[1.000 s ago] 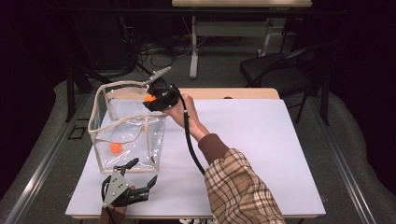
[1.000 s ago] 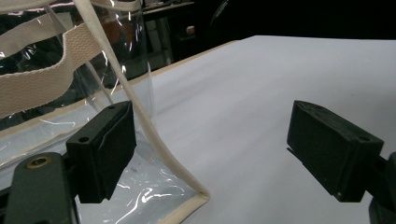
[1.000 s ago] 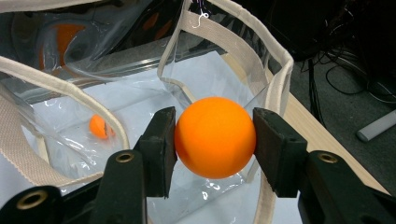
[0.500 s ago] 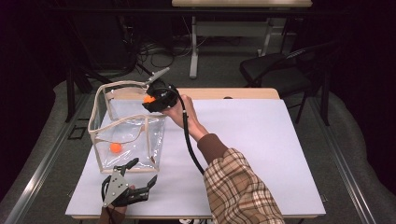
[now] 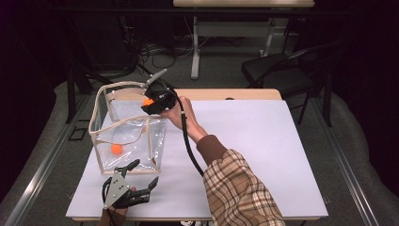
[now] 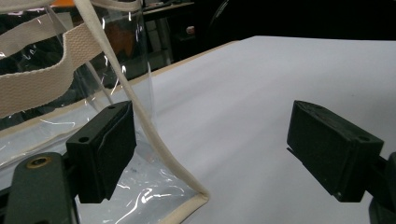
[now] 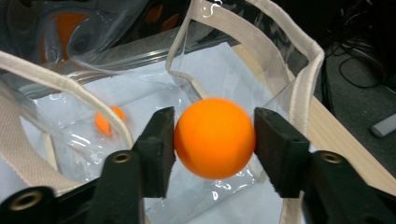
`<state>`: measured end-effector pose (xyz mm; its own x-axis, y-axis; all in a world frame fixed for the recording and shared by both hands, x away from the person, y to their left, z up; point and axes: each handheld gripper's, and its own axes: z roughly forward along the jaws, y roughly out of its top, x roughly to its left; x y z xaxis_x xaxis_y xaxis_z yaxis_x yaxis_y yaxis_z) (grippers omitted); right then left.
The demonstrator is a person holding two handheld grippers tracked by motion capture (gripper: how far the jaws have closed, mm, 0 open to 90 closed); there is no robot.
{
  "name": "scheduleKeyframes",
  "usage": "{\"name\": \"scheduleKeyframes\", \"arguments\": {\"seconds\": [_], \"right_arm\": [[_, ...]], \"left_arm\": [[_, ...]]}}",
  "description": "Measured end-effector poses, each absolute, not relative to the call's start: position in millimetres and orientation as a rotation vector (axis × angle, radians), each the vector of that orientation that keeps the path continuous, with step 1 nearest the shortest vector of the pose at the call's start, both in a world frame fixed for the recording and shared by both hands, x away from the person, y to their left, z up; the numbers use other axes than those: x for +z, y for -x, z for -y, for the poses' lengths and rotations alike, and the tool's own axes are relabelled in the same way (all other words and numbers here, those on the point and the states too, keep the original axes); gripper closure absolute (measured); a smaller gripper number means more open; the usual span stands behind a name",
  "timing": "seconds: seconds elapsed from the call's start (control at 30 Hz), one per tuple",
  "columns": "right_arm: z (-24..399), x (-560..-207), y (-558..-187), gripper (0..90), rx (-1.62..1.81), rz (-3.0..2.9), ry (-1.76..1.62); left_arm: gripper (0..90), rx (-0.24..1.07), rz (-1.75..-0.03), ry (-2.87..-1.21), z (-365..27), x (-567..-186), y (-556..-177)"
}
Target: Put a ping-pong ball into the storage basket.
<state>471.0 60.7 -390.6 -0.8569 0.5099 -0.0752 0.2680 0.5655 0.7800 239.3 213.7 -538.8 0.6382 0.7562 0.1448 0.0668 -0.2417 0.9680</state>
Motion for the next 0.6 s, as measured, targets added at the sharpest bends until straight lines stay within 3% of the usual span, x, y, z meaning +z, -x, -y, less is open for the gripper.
{"name": "scheduleKeyframes", "arguments": {"seconds": [0.23,0.6], "right_arm": [[-46.5,-383.2,-470.0,26.3,1.234,-2.509,-0.671],[-16.6,-385.1,-464.8,11.9,1.269,-2.503,-0.682]], "left_arm": [[15.6,0.751,-0.672,-1.713,-214.1,-538.6,-239.4],[15.6,0.759,-0.685,-1.715,-214.5,-538.9,-236.9]]}}
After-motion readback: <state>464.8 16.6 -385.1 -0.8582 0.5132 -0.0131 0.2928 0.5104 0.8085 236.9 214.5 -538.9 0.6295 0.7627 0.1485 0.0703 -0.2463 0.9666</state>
